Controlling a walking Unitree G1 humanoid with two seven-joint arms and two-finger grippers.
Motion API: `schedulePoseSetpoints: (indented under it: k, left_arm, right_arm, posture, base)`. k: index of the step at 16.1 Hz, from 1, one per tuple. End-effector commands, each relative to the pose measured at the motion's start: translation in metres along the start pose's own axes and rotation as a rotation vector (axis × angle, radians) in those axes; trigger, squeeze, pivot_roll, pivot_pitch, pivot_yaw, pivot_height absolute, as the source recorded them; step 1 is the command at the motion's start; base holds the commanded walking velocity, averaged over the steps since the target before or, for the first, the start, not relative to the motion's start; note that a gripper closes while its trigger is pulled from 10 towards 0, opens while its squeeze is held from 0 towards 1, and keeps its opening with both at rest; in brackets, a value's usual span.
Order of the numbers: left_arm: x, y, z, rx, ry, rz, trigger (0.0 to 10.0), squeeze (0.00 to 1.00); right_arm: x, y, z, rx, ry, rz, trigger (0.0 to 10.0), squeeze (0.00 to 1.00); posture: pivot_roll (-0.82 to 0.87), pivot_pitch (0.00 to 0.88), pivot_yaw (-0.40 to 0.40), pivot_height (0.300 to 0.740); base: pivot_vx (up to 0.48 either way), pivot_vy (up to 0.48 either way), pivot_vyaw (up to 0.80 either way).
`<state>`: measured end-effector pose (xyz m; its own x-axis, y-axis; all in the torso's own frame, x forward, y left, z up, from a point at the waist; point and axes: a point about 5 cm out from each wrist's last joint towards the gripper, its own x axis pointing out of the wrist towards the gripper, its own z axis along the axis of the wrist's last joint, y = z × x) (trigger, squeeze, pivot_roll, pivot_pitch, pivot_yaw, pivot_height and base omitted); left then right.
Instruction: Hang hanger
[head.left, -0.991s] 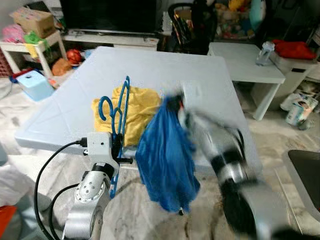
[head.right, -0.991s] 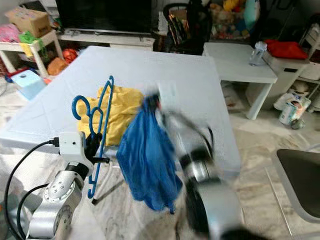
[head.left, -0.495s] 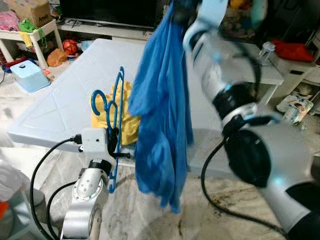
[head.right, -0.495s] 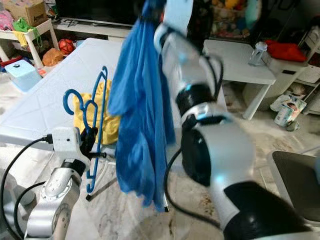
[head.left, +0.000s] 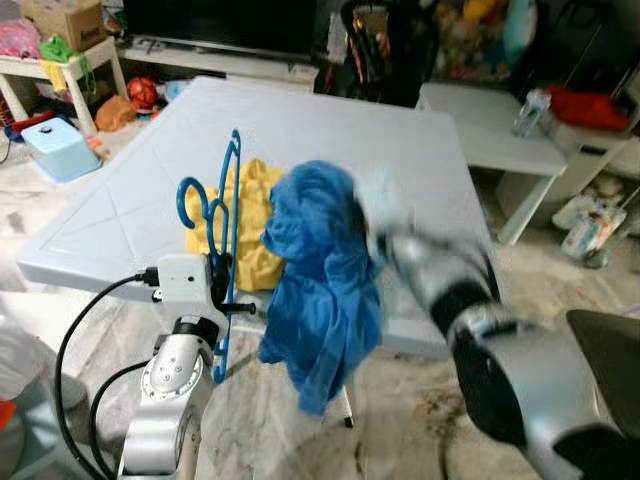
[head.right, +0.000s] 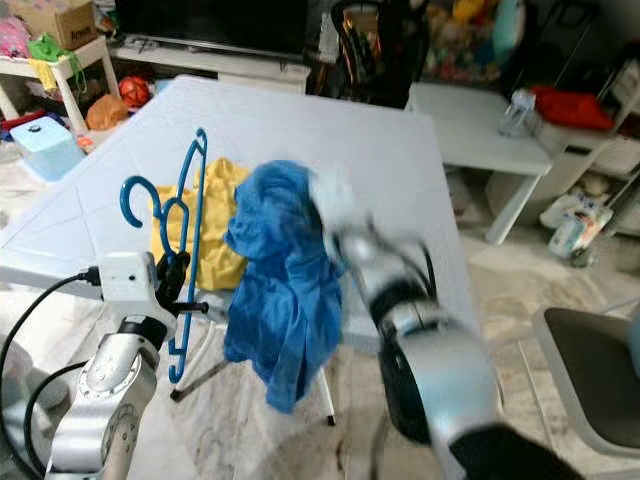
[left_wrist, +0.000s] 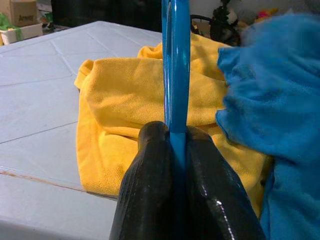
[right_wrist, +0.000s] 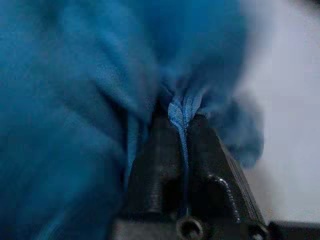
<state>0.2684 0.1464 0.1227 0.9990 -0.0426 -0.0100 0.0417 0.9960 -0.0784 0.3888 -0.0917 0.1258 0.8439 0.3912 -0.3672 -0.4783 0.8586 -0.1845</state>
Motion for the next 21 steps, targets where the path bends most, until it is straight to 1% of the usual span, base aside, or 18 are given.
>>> schedulePoseSetpoints:
  k: [1,4,6,7,9,11,12,14,15,18,19,20,21]
  left_arm:
    - [0.002,-0.002,-0.005,0.002,0.028,-0.017,10.0,0.00]
    - [0.003,-0.004,-0.005,0.006,0.032,-0.043,10.0,0.00]
    - [0.004,-0.004,-0.004,0.010,0.033,-0.052,10.0,0.00]
    - [0.004,-0.004,-0.004,0.010,0.034,-0.053,10.0,0.00]
    - [0.004,-0.004,-0.004,0.014,0.037,-0.062,10.0,0.00]
    - [0.005,-0.004,-0.004,0.015,0.040,-0.072,10.0,0.00]
    - [0.004,-0.004,-0.005,0.015,0.042,-0.076,10.0,0.00]
    - [0.003,-0.004,-0.005,0.015,0.046,-0.081,10.0,0.00]
    - [0.003,-0.004,-0.006,0.015,0.048,-0.084,10.0,0.00]
    - [0.004,-0.005,-0.005,0.015,0.050,-0.093,10.0,0.00]
    - [0.004,-0.005,-0.005,0.016,0.050,-0.095,10.0,0.00]
    - [0.004,-0.005,-0.005,0.016,0.051,-0.098,10.0,0.00]
    - [0.005,-0.005,-0.005,0.016,0.052,-0.101,10.0,0.00]
  right_arm:
    - [-0.003,-0.012,0.011,-0.065,-0.034,0.003,10.0,1.00]
    - [-0.010,-0.025,0.003,-0.084,-0.027,0.023,10.0,1.00]
    - [-0.018,-0.039,0.002,-0.066,-0.042,0.061,10.0,1.00]
    - [-0.019,-0.041,0.001,-0.064,-0.041,0.073,10.0,1.00]
    - [-0.027,-0.049,-0.003,-0.068,-0.031,0.142,10.0,1.00]
    - [-0.042,-0.063,-0.015,-0.069,0.009,0.235,10.0,1.00]
    - [-0.047,-0.067,-0.020,-0.056,0.024,0.269,10.0,1.00]
    - [-0.053,-0.072,-0.024,-0.040,0.031,0.291,10.0,1.00]
    - [-0.057,-0.074,-0.025,-0.013,0.026,0.313,10.0,1.00]
    - [-0.071,-0.070,-0.029,0.048,0.007,0.459,10.0,1.00]
    - [-0.076,-0.066,-0.031,0.070,0.001,0.522,10.0,1.00]
    - [-0.081,-0.055,-0.037,0.086,0.005,0.594,10.0,1.00]
    - [-0.084,-0.048,-0.041,0.105,0.005,0.636,10.0,1.00]
  posture:
    - [0.07,0.000,-0.098,0.740]
    - [0.06,0.000,-0.079,0.740]
    - [0.05,0.000,-0.069,0.740]
    - [0.05,0.000,-0.066,0.740]
    - [0.05,0.000,-0.056,0.740]
    - [0.05,0.000,-0.049,0.740]
    - [0.04,0.000,-0.046,0.740]
    - [0.04,0.000,-0.041,0.740]
    - [0.04,0.000,-0.039,0.740]
    - [0.04,0.000,-0.034,0.740]
    - [0.04,0.000,-0.032,0.740]
    - [0.04,0.000,-0.031,0.740]
    - [0.04,0.000,-0.029,0.740]
  base:
    - [0.000,0.000,0.00]
    - [0.000,0.000,0.00]
    - [0.000,0.000,0.00]
    - [0.000,0.000,0.00]
    - [0.000,0.000,0.00]
    - [0.000,0.000,0.00]
    - [0.000,0.000,0.00]
    - [0.000,0.000,0.00]
    - [0.000,0.000,0.00]
    - [0.000,0.000,0.00]
    - [0.000,0.000,0.00]
    - [0.000,0.000,0.00]
    - [0.000,0.000,0.00]
